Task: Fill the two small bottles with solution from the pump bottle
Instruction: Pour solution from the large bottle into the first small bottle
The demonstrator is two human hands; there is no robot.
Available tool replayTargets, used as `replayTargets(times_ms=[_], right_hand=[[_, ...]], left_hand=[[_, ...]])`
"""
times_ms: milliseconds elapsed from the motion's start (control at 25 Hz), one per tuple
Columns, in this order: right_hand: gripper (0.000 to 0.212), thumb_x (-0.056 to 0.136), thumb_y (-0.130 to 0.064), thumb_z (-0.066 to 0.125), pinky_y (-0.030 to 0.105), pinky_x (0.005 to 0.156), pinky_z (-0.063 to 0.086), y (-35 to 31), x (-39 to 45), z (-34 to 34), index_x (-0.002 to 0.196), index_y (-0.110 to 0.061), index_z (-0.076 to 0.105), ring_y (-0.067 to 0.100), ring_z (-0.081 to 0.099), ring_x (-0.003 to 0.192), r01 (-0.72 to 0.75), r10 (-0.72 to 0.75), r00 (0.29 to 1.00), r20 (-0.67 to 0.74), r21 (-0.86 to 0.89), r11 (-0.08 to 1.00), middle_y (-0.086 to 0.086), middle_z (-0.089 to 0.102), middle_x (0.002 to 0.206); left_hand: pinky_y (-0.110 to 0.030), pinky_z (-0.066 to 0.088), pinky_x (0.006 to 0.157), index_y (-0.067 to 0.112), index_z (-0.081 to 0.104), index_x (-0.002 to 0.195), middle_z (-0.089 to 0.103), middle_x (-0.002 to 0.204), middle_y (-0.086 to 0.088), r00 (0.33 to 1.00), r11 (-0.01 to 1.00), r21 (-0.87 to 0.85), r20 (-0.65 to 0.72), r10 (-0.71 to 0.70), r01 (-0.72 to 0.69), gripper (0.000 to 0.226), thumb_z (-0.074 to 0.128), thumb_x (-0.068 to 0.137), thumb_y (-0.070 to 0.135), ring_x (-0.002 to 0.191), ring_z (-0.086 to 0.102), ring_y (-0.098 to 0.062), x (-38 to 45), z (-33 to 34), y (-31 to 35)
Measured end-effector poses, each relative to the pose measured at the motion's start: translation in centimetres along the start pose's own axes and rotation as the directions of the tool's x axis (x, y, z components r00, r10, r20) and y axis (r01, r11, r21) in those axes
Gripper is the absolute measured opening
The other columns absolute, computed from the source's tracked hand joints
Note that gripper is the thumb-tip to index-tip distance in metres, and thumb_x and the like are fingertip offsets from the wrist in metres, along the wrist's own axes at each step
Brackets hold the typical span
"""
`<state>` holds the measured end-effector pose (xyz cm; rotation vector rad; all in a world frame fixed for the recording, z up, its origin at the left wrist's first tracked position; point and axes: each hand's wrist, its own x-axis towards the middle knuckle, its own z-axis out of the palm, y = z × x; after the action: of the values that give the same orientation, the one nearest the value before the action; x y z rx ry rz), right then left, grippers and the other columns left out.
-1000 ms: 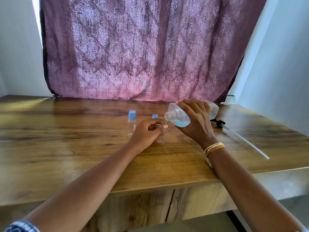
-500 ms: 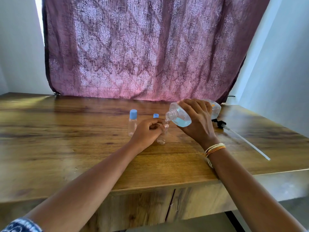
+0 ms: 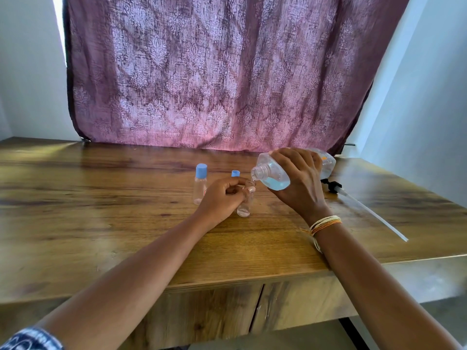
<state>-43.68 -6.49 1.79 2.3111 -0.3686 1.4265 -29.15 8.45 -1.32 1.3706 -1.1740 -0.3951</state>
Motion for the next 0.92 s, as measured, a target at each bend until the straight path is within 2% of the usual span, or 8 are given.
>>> replayTargets(times_ms=[160,280,400,560,760,920], right_hand=[[0.049,0.077,-0.052,0.071,0.052,0.09,0.04,-0.06,-0.04,0.03,0.116,-0.023,0.064,0.024,0.057,0.111,0.001,-0.001,1.0,-0.001,-0.003,1.0,-0.003,0.065,0.117],[0.049,0.077,-0.052,0.071,0.052,0.09,0.04,-0.09,-0.04,0.02,0.115,-0.023,0.064,0.024,0.057,0.111,0.003,-0.003,1.0,-0.003,-0.004,1.0,-0.003,0.065,0.117],[0.048,0.077,-0.052,0.071,0.053,0.09,0.04,-0.12,-0.03,0.01,0.114,-0.022,0.064,0.024,0.057,0.11,0.006,-0.006,1.0,-0.01,-0.006,1.0,-0.003,0.065,0.117],[0.047,0.078,-0.053,0.07,0.053,0.089,0.04,-0.15,0.02,-0.03,0.114,-0.023,0.065,0.023,0.057,0.11,0.005,-0.006,1.0,-0.018,-0.008,1.0,-0.003,0.066,0.116],[0.049,0.077,-0.053,0.071,0.052,0.09,0.04,-0.03,-0.05,-0.02,0.115,-0.023,0.064,0.023,0.057,0.11,0.009,-0.009,1.0,-0.017,-0.012,1.0,-0.003,0.065,0.117],[0.049,0.077,-0.053,0.07,0.053,0.089,0.04,-0.08,0.0,-0.07,0.115,-0.023,0.063,0.024,0.056,0.11,0.013,-0.013,1.0,-0.014,-0.007,1.0,-0.002,0.065,0.117]], left_hand=[[-0.02,0.054,0.081,0.013,0.073,0.107,0.077,0.095,-0.009,1.0,1.0,0.001,0.013,0.0,0.0,0.022,0.068,0.089,0.024,0.092,0.073,-0.02,-0.16,-0.05,0.04],[-0.028,0.055,0.083,0.013,0.073,0.107,0.077,0.09,-0.009,1.0,1.0,-0.011,0.014,-0.005,0.005,0.022,0.068,0.088,0.025,0.085,0.073,-0.017,-0.19,-0.08,0.11],[-0.037,0.056,0.085,0.014,0.073,0.106,0.077,0.089,-0.01,1.0,1.0,-0.019,0.012,-0.01,0.011,0.022,0.068,0.088,0.026,0.089,0.073,-0.025,-0.15,-0.09,-0.02],[-0.031,0.054,0.088,0.013,0.073,0.106,0.077,0.092,-0.008,1.0,1.0,-0.017,0.01,-0.003,0.003,0.021,0.068,0.089,0.024,0.087,0.072,-0.015,-0.16,-0.09,0.07],[-0.03,0.055,0.089,0.015,0.073,0.107,0.077,0.095,-0.009,1.0,1.0,-0.024,0.015,-0.012,0.013,0.021,0.068,0.089,0.024,0.094,0.072,-0.02,-0.28,-0.12,0.3],[-0.031,0.056,0.092,0.016,0.073,0.107,0.077,0.098,-0.005,1.0,1.0,-0.016,0.019,-0.014,0.014,0.022,0.068,0.088,0.025,0.095,0.072,-0.016,-0.3,-0.15,0.44]])
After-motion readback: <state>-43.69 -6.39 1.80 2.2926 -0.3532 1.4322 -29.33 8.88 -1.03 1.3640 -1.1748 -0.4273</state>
